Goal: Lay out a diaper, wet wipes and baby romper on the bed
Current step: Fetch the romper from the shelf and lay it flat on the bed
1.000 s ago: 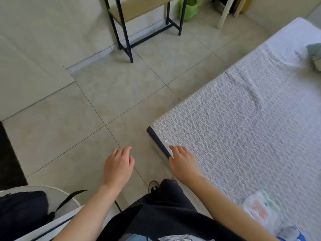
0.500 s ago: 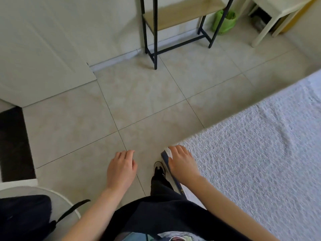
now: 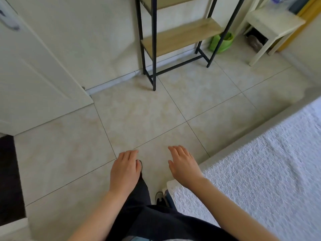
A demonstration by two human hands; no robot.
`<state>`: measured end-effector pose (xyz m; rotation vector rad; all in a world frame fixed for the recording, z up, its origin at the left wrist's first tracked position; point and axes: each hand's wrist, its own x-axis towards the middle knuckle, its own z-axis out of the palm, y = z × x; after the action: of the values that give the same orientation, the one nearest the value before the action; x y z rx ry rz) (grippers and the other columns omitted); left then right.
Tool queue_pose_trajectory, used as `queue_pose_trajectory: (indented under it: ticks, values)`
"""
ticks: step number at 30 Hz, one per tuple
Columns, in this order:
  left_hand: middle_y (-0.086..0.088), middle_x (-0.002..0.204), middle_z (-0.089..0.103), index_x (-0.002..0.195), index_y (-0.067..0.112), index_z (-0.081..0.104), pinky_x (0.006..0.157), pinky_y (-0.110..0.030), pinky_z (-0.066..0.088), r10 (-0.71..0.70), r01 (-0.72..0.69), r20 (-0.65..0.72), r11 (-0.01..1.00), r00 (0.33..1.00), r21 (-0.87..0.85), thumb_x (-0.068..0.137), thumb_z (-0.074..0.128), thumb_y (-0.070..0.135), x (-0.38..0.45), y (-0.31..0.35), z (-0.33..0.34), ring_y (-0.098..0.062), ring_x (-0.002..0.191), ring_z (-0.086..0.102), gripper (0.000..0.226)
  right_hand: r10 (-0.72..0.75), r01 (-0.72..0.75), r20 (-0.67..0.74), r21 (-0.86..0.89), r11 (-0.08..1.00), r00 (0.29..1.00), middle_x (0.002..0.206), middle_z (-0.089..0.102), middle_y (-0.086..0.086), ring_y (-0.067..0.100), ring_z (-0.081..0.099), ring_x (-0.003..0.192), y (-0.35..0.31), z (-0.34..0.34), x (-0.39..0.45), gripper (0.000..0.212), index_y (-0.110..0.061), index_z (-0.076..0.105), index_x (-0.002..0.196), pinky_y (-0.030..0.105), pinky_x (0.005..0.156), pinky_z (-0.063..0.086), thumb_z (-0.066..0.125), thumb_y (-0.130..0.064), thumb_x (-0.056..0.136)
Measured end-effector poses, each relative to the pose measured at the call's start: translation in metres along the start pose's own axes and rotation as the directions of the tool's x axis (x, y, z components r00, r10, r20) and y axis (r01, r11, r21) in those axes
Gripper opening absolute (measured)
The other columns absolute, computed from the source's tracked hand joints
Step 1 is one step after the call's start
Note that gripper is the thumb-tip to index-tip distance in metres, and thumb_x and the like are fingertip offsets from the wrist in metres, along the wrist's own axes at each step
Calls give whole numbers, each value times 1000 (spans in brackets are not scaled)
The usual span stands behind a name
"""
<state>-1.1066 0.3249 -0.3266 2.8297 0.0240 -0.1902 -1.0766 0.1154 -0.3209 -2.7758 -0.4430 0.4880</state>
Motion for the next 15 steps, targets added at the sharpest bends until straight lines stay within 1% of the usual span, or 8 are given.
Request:
queue_pose_trajectory:
  ticks: [4, 6, 9, 11, 15]
  values:
    - [-6, 113, 67, 118, 5, 62, 78, -38, 56, 105, -105, -3, 995, 995, -4, 81, 67, 8, 60, -12, -8, -27, 105, 63, 37, 67, -67, -8, 23, 997, 998, 152, 33, 7, 28, 22, 143, -6, -13, 42, 51, -11, 28, 146, 38, 115, 22, 41, -26, 99]
    - [-8, 121, 64, 121, 5, 60, 87, -39, 54, 160, -160, 7, 987, 987, -4, 82, 65, 9, 94, -19, -16, -28, 113, 60, 39, 112, -111, -22, 34, 993, 993, 155, 28, 7, 29, 18, 145, -11, -21, 66, 52, -13, 25, 148, 39, 117, 18, 39, -28, 100]
    - [-10, 132, 59, 126, 5, 58, 99, -42, 49, 250, -251, 18, 968, 968, 32, 85, 63, 11, 145, -30, -30, -31, 123, 55, 41, 176, -173, -64, 48, 984, 982, 156, 25, 6, 29, 15, 146, -19, -35, 101, 54, -14, 23, 149, 38, 118, 12, 38, -30, 100]
    - [-11, 136, 58, 127, 5, 58, 101, -42, 47, 322, -323, 35, 945, 946, 53, 86, 63, 12, 179, -35, -38, -33, 125, 54, 42, 215, -210, -82, 66, 976, 973, 157, 24, 6, 29, 14, 146, -23, -44, 123, 54, -13, 23, 149, 37, 118, 11, 38, -30, 100]
    - [-10, 139, 55, 131, 7, 55, 103, -44, 46, 415, -420, 77, 905, 907, 72, 92, 44, 20, 243, -37, -49, -32, 129, 50, 42, 311, -299, -111, 112, 948, 944, 157, 25, 6, 28, 13, 147, -20, -59, 158, 54, -14, 23, 149, 33, 117, 8, 40, -30, 100]
